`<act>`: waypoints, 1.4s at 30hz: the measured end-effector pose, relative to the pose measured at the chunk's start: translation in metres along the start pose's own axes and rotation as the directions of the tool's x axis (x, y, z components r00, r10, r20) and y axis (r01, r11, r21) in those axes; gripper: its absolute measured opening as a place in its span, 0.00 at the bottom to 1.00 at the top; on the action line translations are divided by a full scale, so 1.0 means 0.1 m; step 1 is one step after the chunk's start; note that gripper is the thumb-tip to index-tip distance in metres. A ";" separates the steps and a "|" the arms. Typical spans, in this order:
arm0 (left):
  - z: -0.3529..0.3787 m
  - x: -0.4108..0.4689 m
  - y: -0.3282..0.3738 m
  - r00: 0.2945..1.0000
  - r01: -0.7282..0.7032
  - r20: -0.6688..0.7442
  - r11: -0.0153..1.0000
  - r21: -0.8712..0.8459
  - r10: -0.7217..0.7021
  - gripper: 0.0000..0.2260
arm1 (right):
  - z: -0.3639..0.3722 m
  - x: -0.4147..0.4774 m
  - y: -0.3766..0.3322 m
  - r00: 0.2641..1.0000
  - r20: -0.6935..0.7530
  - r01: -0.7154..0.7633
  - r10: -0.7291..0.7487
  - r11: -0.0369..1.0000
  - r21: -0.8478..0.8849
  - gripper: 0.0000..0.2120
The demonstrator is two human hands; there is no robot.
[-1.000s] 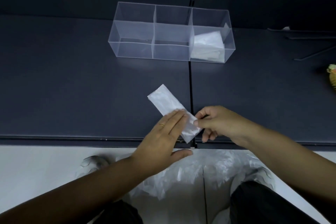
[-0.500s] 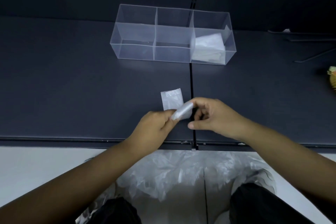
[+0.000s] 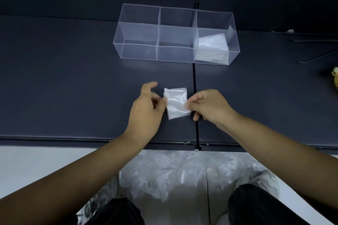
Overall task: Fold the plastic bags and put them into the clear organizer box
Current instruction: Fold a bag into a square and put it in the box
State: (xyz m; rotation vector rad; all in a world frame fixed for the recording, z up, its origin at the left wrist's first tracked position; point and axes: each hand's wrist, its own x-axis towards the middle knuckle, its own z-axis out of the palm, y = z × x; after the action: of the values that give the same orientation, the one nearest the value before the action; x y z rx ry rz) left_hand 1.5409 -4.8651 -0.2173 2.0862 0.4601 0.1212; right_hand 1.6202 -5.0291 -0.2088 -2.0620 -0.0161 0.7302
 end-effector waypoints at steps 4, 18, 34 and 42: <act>0.05 -0.06 -0.07 0.879 -0.447 0.067 0.765 0.463 0.472 0.16 | 0.03 0.03 0.00 1.000 -0.030 0.003 -0.004 0.999 -0.033 0.07; 0.10 0.01 -0.34 0.927 -0.369 0.333 0.590 0.718 0.175 0.39 | 0.28 -0.21 0.24 0.882 -0.226 0.198 -0.413 0.762 -0.617 0.12; 0.27 -0.26 -0.21 0.990 -0.115 0.141 0.600 0.792 0.003 0.42 | 0.41 -0.25 0.01 0.931 -0.204 0.241 -0.303 0.929 -0.282 0.10; -0.14 -0.03 0.02 0.928 0.004 0.370 0.992 0.129 -0.052 0.53 | 0.00 -0.29 -0.16 0.956 0.008 0.293 -0.294 0.956 0.021 0.13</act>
State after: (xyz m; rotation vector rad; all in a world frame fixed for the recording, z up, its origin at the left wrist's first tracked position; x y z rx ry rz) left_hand 1.5351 -4.8558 -0.2072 2.1606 0.2690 -0.3264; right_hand 1.6003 -5.0278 -0.1819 -1.9800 -0.3144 0.5543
